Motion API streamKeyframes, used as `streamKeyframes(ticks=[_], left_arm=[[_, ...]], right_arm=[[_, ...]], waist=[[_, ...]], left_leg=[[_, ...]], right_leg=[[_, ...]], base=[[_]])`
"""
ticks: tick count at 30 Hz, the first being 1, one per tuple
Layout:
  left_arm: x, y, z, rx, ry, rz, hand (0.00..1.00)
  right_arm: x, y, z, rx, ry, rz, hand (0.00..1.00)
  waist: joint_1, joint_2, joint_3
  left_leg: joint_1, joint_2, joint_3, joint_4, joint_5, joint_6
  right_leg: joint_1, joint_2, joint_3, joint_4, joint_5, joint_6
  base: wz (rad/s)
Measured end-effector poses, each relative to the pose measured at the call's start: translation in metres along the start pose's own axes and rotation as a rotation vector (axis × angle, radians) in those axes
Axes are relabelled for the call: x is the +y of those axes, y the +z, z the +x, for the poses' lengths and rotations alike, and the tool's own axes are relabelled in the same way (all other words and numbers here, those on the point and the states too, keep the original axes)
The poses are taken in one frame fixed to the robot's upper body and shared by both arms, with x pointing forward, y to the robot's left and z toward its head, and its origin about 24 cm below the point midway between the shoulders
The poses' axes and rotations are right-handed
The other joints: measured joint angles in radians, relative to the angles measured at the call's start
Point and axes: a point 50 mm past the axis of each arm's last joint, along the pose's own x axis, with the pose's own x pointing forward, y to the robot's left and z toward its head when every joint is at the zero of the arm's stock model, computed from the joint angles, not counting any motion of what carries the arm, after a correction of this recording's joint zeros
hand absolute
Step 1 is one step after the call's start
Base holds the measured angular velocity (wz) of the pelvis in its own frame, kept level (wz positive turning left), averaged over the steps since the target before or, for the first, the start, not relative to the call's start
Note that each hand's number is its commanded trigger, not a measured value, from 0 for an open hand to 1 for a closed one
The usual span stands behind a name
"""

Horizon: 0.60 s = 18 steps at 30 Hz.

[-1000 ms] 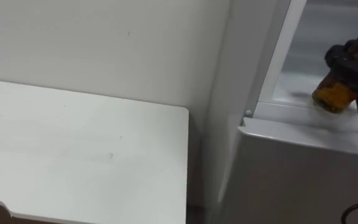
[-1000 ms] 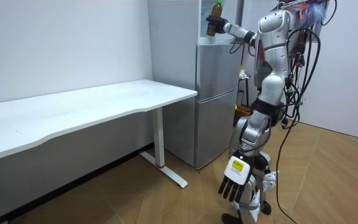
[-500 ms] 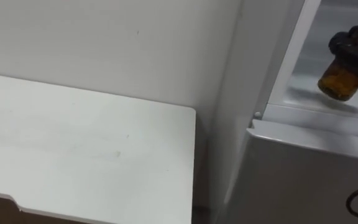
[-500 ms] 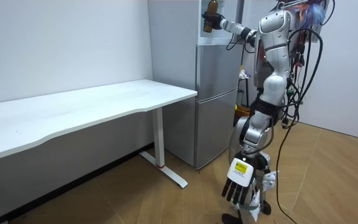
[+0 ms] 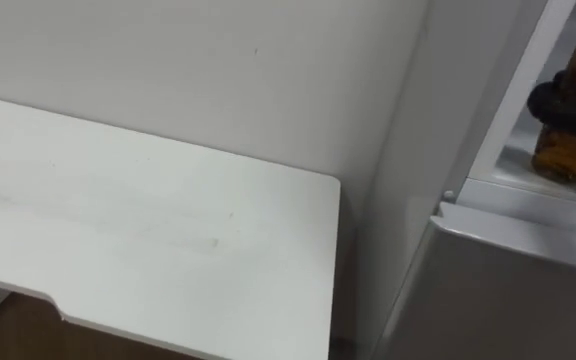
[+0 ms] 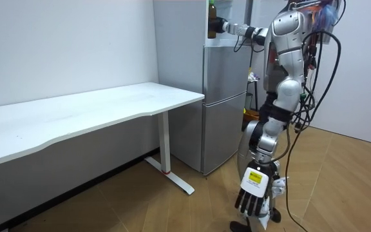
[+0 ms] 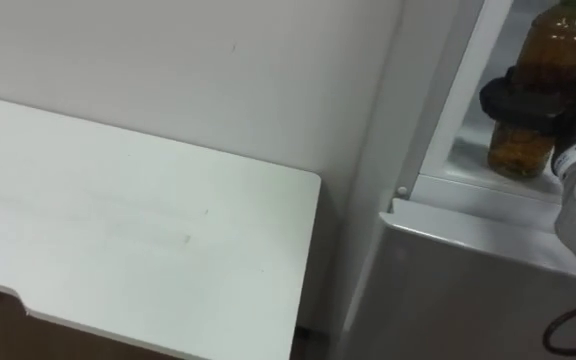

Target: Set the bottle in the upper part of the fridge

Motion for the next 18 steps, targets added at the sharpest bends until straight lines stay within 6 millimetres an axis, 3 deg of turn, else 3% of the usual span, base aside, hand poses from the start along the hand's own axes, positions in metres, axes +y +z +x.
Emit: streamKeyframes(ticks=[6,10,18], left_arm=[[0.0,-0.005,-0.001,0.016,-0.004,0.003,0.0],[0.0,-0.007,-0.001,0.024,-0.005,0.0,0.0],[0.0,-0.014,-0.002,0.038,-0.005,0.004,0.0]], right_arm=[[-0.005,-0.003,0.001,0.008,0.012,-0.01,1.0],[-0.01,-0.001,0.002,0.006,0.01,-0.028,1.0],[-0.01,-0.002,0.002,0.007,0.008,-0.031,1.0]], waist=[[0.013,0.002,0.0012],[0.025,0.011,0.0067],[0.031,0.025,0.0043]], left_leg=[[-0.002,-0.001,-0.005,0.004,0.0,0.0],[-0.005,-0.002,-0.008,0.012,-0.001,0.0],[-0.012,-0.003,-0.016,0.026,-0.001,-0.001]], right_leg=[[0.006,-0.002,-0.011,0.0,0.0,0.0],[0.01,-0.002,-0.021,0.0,0.0,0.0],[0.014,-0.003,-0.034,-0.001,0.0,0.0]], base=[[0.04],[0.03],[0.03]])
